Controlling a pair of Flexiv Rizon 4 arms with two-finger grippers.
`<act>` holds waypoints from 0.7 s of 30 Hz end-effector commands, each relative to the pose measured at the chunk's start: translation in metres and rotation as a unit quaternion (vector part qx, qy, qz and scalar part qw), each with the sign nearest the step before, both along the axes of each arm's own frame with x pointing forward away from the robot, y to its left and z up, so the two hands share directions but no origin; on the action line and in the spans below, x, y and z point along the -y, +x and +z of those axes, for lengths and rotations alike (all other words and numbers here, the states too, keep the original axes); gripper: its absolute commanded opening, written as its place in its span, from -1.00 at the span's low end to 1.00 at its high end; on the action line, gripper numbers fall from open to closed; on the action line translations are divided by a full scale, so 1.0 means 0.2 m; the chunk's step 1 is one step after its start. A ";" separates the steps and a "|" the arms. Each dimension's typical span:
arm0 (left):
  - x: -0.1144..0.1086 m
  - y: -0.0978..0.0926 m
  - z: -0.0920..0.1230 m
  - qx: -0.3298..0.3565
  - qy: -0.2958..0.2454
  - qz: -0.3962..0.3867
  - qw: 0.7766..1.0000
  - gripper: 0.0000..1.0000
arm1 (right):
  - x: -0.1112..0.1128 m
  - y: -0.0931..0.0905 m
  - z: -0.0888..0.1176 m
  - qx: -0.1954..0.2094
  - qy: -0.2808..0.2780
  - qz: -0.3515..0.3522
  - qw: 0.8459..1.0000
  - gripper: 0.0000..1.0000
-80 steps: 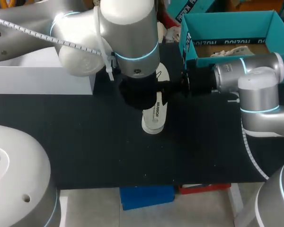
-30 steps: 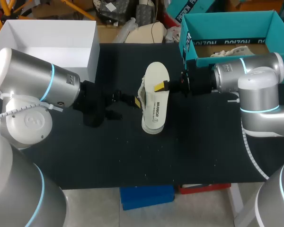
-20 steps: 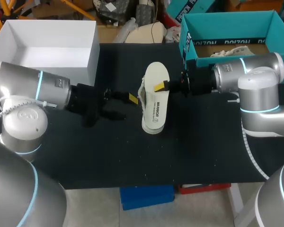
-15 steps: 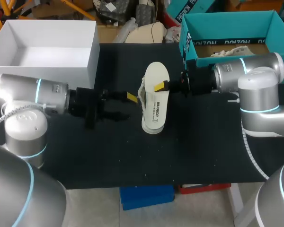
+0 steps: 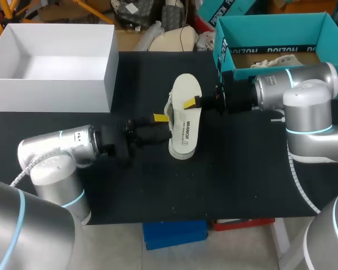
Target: Take the shoe out of the shoebox, open the shoe tongue, remove and reinsert the insole, then place the shoe into the shoebox
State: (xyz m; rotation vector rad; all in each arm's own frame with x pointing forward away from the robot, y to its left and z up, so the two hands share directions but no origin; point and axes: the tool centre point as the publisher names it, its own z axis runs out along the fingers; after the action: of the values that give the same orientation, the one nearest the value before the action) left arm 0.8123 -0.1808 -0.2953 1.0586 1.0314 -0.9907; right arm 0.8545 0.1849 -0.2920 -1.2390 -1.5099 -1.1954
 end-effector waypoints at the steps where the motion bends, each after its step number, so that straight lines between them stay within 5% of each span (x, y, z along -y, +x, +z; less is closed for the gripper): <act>1: 0.05 0.01 0.00 -0.007 0.010 0.033 0.999 1.00 | 0.00 0.00 0.00 0.000 0.000 0.000 1.000 -1.00; 7: 0.08 0.06 0.02 -0.016 0.016 0.039 0.999 1.00 | 0.00 0.00 0.00 0.000 0.000 0.000 1.000 -1.00; 11: 0.11 0.07 0.03 -0.012 0.020 0.030 0.999 0.74 | 0.00 0.00 0.00 0.000 0.000 0.000 1.000 -1.00; 13: 0.13 0.08 0.03 -0.014 0.021 0.025 0.999 0.24 | 0.00 0.00 0.00 0.000 0.000 0.000 1.000 -1.00; 15: 0.14 0.10 0.03 -0.013 0.024 0.025 0.999 0.04 | 0.00 0.00 0.00 0.000 0.000 0.000 1.000 -1.00; 21: 0.16 0.13 0.01 -0.021 0.018 0.017 0.999 -0.08 | 0.00 0.00 0.00 0.000 0.000 0.000 1.000 -1.00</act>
State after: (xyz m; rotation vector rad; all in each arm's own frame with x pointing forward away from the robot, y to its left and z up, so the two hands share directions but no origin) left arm 0.8333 -0.2088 -0.2900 1.0412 1.1075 -0.9691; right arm 0.8545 0.1849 -0.2920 -1.2390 -1.5099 -1.1953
